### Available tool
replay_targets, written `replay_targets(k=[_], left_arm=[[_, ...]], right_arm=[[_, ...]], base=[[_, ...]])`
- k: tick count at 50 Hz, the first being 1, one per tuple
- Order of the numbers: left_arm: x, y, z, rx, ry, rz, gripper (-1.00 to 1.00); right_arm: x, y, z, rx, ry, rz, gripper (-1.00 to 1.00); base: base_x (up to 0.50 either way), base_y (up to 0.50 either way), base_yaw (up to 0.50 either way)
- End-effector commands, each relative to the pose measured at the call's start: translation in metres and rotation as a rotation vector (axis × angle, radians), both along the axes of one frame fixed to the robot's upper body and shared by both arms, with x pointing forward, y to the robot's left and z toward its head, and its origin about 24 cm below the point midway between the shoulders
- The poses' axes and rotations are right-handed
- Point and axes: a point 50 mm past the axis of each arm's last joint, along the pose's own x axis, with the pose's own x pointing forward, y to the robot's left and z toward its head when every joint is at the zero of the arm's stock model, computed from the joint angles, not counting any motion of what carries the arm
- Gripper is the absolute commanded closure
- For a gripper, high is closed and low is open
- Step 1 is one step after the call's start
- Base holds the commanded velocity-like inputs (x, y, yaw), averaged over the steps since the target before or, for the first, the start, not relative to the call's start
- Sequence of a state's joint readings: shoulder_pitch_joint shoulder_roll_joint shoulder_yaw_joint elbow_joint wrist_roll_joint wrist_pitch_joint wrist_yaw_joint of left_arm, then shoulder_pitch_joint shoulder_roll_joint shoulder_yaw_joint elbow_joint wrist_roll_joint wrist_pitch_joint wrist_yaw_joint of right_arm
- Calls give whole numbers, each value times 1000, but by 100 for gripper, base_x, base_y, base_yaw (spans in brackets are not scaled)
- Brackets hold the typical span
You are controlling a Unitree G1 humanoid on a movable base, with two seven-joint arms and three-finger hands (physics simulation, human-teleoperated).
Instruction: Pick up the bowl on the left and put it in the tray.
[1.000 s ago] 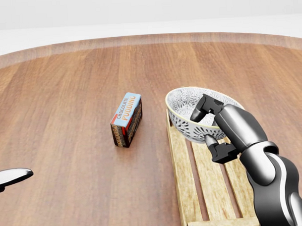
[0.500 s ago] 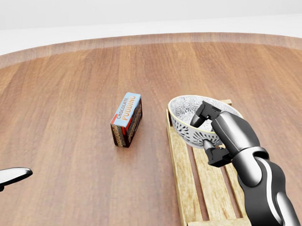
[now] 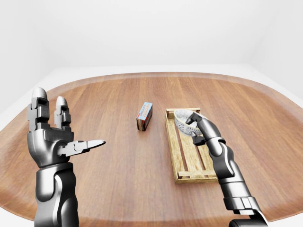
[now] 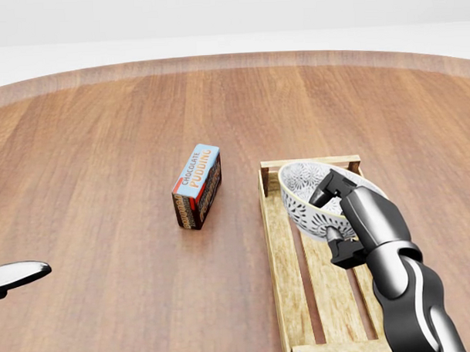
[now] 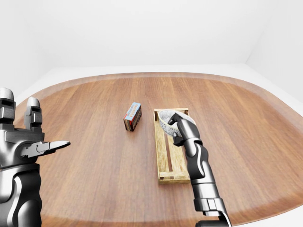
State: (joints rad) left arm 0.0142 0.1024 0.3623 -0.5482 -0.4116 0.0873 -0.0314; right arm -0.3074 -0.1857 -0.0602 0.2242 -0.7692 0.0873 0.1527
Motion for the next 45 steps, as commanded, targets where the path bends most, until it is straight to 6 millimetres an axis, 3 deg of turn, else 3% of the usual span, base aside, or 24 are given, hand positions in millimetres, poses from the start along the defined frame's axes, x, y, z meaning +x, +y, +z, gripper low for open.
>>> replay_targets(k=[1, 45], left_arm=[[0, 0, 0, 0, -1, 0, -100], [0, 0, 0, 4, 0, -4, -100]], right_arm=[[3, -1, -6, -33, 3, -29, 100], [4, 1, -43, -102, 112, -62, 100]], base=[[0, 0, 0], [0, 0, 0]])
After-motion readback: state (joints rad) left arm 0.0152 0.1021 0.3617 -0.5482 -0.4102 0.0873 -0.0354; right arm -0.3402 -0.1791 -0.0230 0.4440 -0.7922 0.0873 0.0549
